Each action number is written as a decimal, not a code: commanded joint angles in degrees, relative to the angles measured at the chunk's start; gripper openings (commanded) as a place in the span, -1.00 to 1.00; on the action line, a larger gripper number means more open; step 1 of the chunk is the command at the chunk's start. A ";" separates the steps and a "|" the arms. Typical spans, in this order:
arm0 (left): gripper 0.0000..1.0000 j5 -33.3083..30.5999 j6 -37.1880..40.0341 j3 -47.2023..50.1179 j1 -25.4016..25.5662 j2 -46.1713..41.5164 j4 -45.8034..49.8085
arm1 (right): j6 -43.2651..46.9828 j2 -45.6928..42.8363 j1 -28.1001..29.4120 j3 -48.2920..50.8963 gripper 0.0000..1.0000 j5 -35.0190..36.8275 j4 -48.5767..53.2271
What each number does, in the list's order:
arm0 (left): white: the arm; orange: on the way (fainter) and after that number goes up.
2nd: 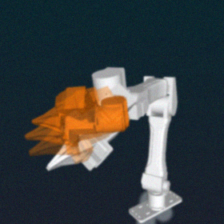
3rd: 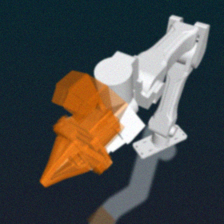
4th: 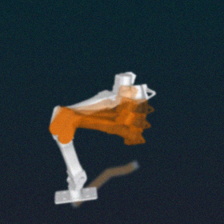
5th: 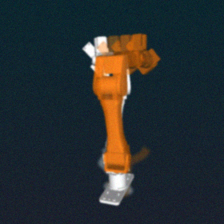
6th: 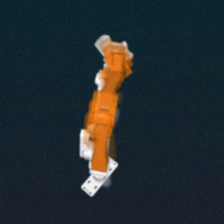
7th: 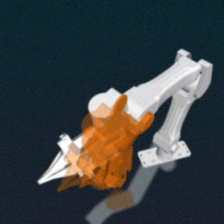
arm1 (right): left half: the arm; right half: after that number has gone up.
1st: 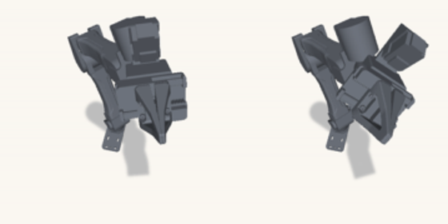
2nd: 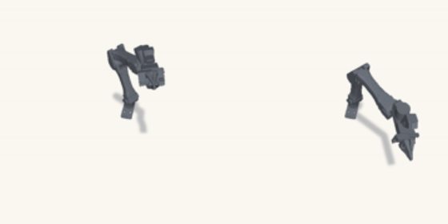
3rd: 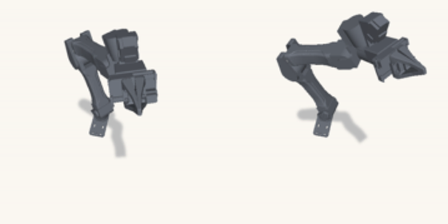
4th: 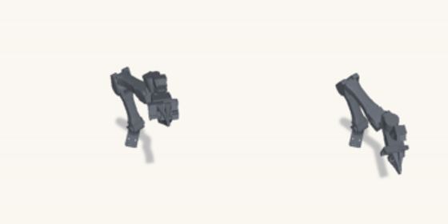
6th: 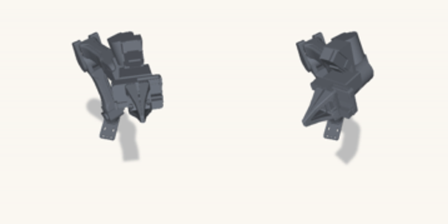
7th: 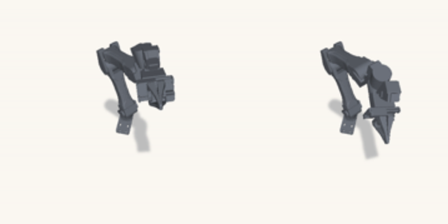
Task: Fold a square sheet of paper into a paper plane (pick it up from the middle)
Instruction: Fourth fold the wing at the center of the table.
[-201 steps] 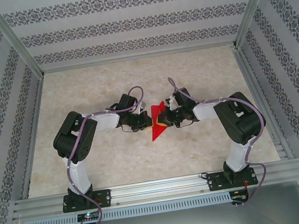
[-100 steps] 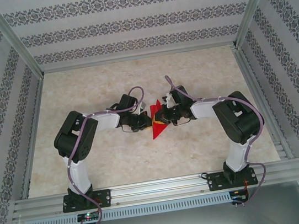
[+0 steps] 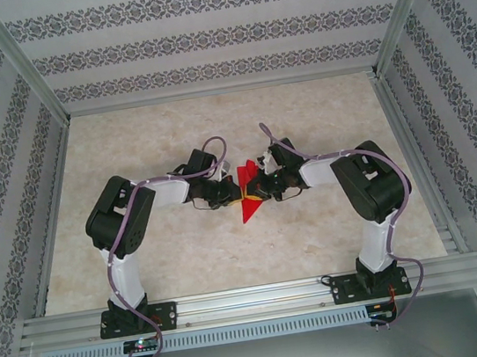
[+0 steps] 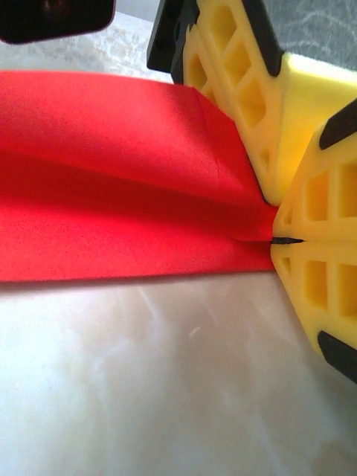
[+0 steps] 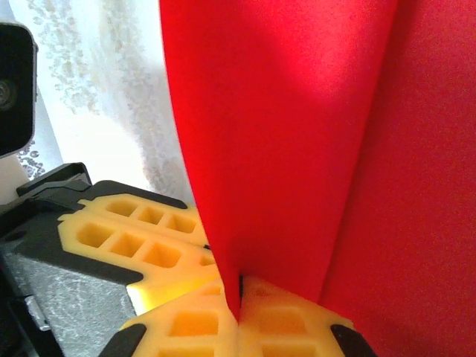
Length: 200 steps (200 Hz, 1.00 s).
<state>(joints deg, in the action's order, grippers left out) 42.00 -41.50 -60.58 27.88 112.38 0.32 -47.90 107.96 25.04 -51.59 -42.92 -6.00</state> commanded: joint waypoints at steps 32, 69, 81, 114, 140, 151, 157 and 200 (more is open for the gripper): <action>-1.00 -0.50 -0.05 0.70 -0.98 -4.27 -0.62 | 1.88 -0.09 1.07 -1.42 -1.00 -0.06 1.40; -1.00 -2.73 2.97 -0.79 -1.21 -5.08 4.85 | 1.43 -0.64 1.12 -1.28 -1.00 -0.13 0.98; -1.00 -2.13 2.87 -0.73 -1.08 -4.08 4.71 | 0.76 -0.82 1.22 -1.37 -1.00 -0.08 0.06; -1.00 -2.62 4.36 -0.99 -0.96 -2.27 6.17 | 0.09 -0.83 1.64 -1.95 -1.00 -0.39 -0.30; -1.00 -3.85 5.66 -1.47 -0.97 -1.73 7.72 | -0.36 -1.17 1.64 -1.82 -1.00 -0.41 -0.66; -1.00 -3.44 5.79 -1.71 -0.97 -1.16 7.57 | -0.73 -1.18 1.68 -1.67 -1.00 -0.56 -1.09; -1.00 -3.17 5.75 -1.82 -0.98 -0.82 7.47 | -0.95 -1.09 1.73 -1.72 -1.00 -0.75 -1.34; -0.86 -2.60 5.68 -2.06 -0.89 -0.91 6.70 | -0.32 -1.04 1.70 -1.80 -1.00 -0.33 -0.07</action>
<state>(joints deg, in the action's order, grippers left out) 38.98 -37.50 -61.25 27.62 111.18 5.80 -48.25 107.94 26.15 -52.21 -42.94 -6.20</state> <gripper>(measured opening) 0.070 0.042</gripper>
